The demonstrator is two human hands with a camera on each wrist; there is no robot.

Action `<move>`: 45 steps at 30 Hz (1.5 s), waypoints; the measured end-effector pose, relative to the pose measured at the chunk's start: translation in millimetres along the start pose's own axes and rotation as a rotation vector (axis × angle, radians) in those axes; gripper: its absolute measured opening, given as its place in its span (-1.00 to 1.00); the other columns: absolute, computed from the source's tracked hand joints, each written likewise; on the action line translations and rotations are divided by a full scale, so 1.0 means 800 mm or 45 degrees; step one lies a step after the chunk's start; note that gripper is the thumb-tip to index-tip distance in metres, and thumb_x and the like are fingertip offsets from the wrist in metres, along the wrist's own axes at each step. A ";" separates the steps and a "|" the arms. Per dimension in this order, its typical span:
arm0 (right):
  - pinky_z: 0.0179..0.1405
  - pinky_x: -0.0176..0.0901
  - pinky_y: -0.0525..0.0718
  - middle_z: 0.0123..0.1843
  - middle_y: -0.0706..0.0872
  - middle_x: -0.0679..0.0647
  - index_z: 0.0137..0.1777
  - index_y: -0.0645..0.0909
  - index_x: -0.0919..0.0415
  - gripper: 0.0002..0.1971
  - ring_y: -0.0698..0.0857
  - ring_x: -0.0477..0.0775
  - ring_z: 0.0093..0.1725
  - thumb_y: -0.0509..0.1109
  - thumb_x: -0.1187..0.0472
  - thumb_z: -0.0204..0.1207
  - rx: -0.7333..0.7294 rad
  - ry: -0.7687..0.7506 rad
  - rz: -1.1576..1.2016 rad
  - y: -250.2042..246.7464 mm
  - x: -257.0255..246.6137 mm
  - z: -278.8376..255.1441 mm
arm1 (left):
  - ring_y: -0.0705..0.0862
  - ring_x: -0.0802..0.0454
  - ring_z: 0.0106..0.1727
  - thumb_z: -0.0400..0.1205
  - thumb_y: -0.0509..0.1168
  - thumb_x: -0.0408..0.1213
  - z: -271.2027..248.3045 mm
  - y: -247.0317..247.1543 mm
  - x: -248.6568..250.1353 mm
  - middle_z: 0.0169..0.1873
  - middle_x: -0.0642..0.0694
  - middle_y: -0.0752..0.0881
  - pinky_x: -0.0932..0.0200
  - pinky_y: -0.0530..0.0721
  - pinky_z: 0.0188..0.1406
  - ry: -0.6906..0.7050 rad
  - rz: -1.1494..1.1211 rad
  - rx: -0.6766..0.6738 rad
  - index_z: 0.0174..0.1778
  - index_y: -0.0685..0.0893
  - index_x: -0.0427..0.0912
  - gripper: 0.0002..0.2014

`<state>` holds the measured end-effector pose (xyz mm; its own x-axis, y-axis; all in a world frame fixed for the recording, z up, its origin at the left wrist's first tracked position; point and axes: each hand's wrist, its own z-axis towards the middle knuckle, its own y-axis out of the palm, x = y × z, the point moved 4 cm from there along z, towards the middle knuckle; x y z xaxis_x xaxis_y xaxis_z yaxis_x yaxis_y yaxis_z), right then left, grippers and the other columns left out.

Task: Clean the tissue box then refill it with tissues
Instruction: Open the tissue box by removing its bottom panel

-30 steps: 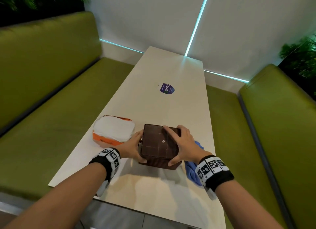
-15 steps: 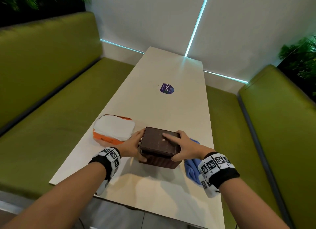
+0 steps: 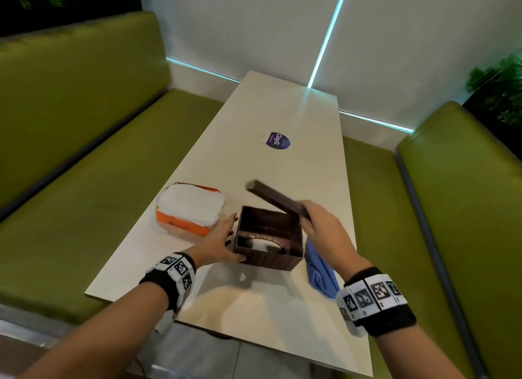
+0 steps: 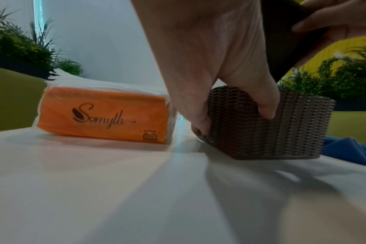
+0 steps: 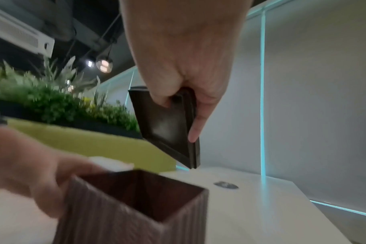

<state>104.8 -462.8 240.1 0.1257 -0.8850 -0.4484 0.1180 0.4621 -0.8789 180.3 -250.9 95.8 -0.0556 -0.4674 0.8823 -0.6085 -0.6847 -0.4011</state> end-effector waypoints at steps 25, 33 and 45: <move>-0.03 -0.22 0.55 0.08 0.71 0.03 0.16 0.77 0.02 -0.77 0.67 0.06 0.09 0.31 0.06 0.64 -0.291 0.293 -0.172 0.156 0.058 -0.100 | 0.69 0.23 0.17 0.66 0.33 -0.19 -0.160 -0.035 -0.050 0.15 0.10 0.75 0.23 0.60 0.29 -0.146 0.096 0.179 0.49 0.50 0.03 -0.55; -0.12 -0.23 0.56 -0.03 0.71 0.08 -0.02 0.82 0.10 -0.87 0.67 0.12 -0.03 0.42 0.22 0.56 -0.095 0.279 -0.147 0.162 0.052 -0.115 | 0.69 0.20 0.19 0.66 0.33 -0.19 -0.163 -0.043 -0.054 0.16 0.08 0.74 0.22 0.61 0.29 -0.166 0.090 0.178 0.49 0.50 0.01 -0.56; -0.06 -0.04 0.68 -0.08 0.67 0.06 0.14 0.76 0.14 -0.79 0.66 0.07 -0.07 0.33 0.17 0.62 -0.033 -0.141 -0.001 0.119 -0.105 -0.015 | 0.67 0.15 -0.02 0.65 0.29 -0.40 -0.097 -0.159 0.016 0.00 -0.01 0.78 0.60 0.53 -0.10 0.053 0.211 0.524 0.14 0.78 -0.20 -0.79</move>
<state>94.0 -345.5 192.3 0.2340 -0.8729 -0.4282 0.0925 0.4584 -0.8839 195.4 -126.1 177.4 -0.1630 -0.5723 0.8037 -0.2235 -0.7720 -0.5951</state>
